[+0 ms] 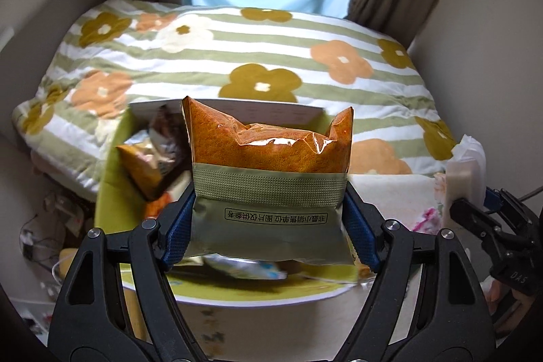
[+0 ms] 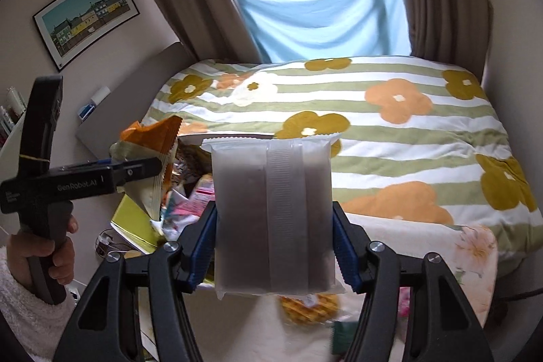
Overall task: Organize snacks
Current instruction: 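Carry both packs over the yellow box and release them inside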
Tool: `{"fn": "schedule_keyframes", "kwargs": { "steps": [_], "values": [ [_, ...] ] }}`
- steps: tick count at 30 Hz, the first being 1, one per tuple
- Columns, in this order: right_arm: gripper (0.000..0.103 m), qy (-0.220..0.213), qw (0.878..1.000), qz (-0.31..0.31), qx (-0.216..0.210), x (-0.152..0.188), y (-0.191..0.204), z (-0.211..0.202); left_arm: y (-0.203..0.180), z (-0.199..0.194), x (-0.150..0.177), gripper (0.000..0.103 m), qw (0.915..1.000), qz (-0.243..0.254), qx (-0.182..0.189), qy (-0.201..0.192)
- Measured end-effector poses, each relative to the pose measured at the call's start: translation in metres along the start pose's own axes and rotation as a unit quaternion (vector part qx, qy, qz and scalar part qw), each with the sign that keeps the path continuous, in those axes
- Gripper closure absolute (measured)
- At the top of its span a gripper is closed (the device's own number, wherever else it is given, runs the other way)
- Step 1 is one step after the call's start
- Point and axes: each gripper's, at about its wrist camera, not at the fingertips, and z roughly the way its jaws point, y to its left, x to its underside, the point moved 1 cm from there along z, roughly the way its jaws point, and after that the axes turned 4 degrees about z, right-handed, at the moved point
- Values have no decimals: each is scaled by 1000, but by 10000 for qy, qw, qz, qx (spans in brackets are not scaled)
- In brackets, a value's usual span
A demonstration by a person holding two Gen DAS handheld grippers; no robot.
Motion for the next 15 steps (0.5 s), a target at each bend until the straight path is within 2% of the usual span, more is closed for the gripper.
{"fn": "schedule_keyframes", "kwargs": {
  "steps": [7,15],
  "values": [
    [45,177,9998,-46,-12,-9,49,50,58,37,2,27,9995,-52,107,304],
    [45,471,9985,249,155,-13,63,103,71,102,-20,27,9966,135,297,759]
  ]
}}
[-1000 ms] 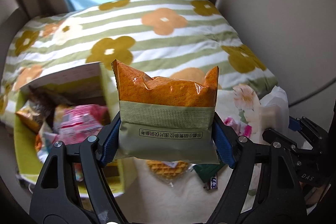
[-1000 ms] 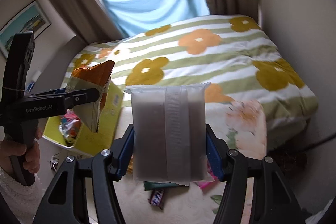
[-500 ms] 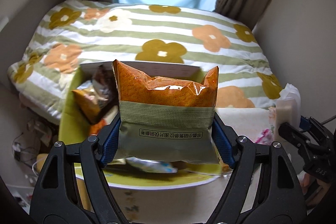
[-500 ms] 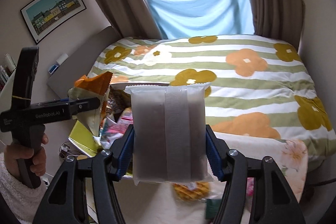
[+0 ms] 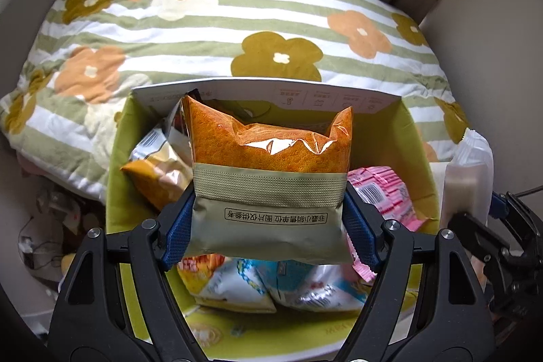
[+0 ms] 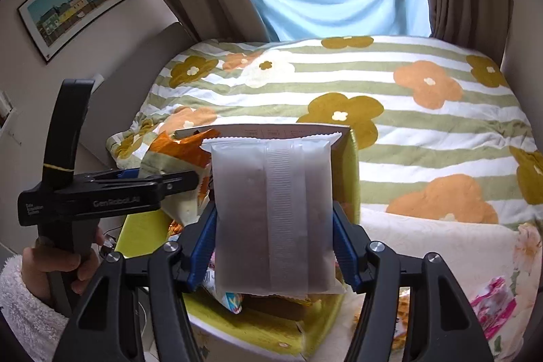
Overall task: Organize snacks
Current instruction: 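Carry both packs over the yellow box and release them inside, then withdraw both tools from the box toward the remaining snacks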
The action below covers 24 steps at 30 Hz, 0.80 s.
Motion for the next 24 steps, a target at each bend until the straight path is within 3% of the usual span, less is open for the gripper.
{"fn": "schedule_keyframes", "kwargs": {
  "steps": [2,5,8,21,24],
  "values": [
    [45,46,10000,36,34,-2,-2,6,3,7,-5,21,10000,-6,36,-7],
    [45,105,9999,89,96,-6,-2,14,6,9,-5,0,9999,15,-24,-112],
    [45,159,9998,102,104,-12,-4,21,12,9,1,0,9995,43,-246,-176],
    [45,581,9981,-105,154,-27,-1,56,28,4,34,0,9987,-386,-308,-96],
    [38,560,9981,-54,262,-29,-1,61,26,1,39,0,9987,-401,-307,-89]
  ]
}}
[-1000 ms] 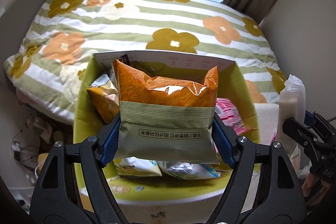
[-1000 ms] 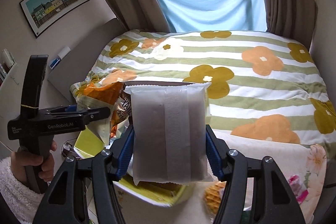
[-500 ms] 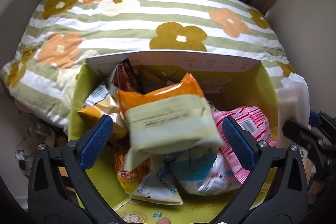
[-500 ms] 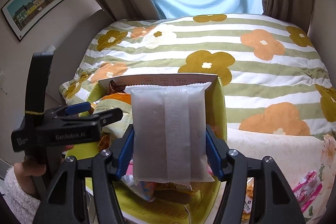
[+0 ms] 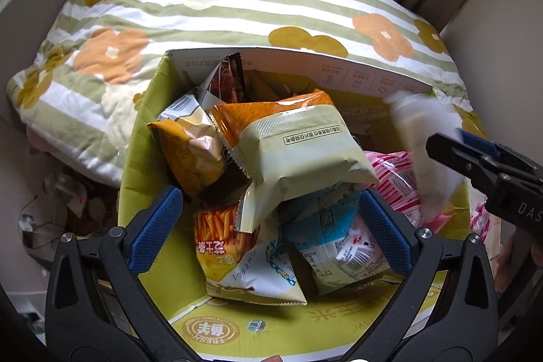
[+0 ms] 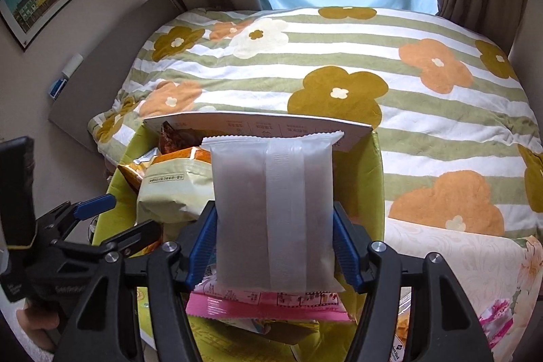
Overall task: Organize snacks
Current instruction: 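Withdraw both tools from the box toward the remaining snacks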
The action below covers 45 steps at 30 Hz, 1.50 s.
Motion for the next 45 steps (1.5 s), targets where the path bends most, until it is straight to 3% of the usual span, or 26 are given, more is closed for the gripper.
{"fn": "schedule_keyframes", "kwargs": {
  "steps": [2,3,17,27,34,43,45],
  "values": [
    [13,-156,9999,27,-11,1,0,-4,-2,-1,4,0,10000,4,-11,22],
    [11,-194,9998,28,-43,3,0,-6,-2,-1,6,0,10000,9,-10,36],
    [11,-277,9996,33,-70,21,11,-28,-8,-28,26,0,9999,81,-7,-109],
    [11,-741,9971,151,95,39,12,-79,-35,-67,29,0,9979,460,121,-446],
    [11,-1061,9930,370,369,57,-25,-125,-83,-90,34,0,9934,846,335,-704],
    [10,-1174,9894,428,736,89,-109,-175,-173,-101,56,0,9891,1084,404,-912],
    [4,-1134,9897,351,798,98,-127,-182,-194,-99,61,0,9881,1139,515,-898]
  ]
}}
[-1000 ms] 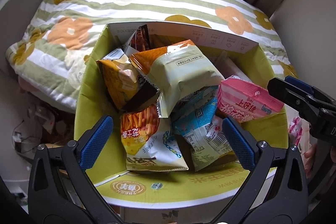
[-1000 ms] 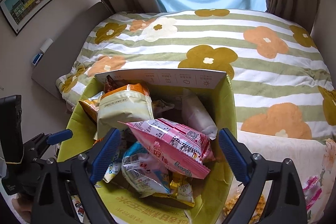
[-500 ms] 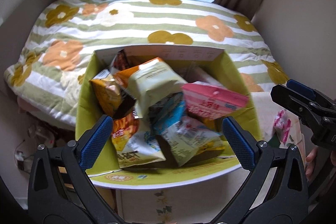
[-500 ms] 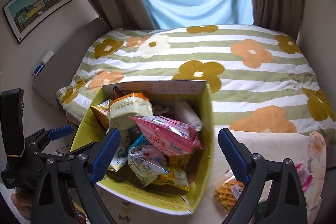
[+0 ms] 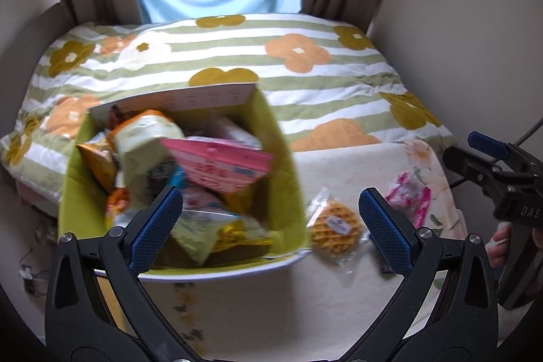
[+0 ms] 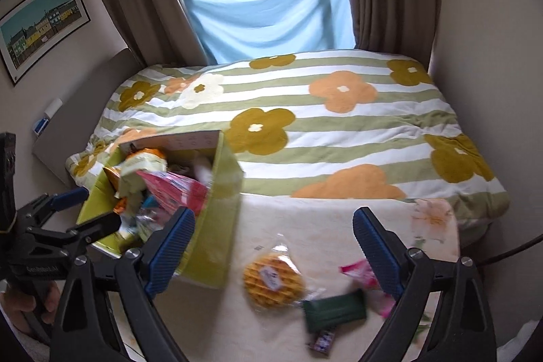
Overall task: Organize snacks
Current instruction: 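Withdraw both tools from the box toward the remaining snacks, then grasp the green bar with the left tool while the right tool grasps the pink candy bag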
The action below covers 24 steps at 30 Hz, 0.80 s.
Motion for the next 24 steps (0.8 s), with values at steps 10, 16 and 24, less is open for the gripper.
{"fn": "schedule_keyframes", "kwargs": {
  "steps": [10,16,24],
  "values": [
    [1,370,9988,-308,60,21,-78,-7,-109,38,25,0,9952,898,266,276],
    [0,375,9970,-627,260,34,-112,-9,-164,69,45,0,9809,1747,616,591],
    [0,810,9939,-725,205,55,-143,26,-200,124,67,6,9513,2614,1057,1243]
  ]
}}
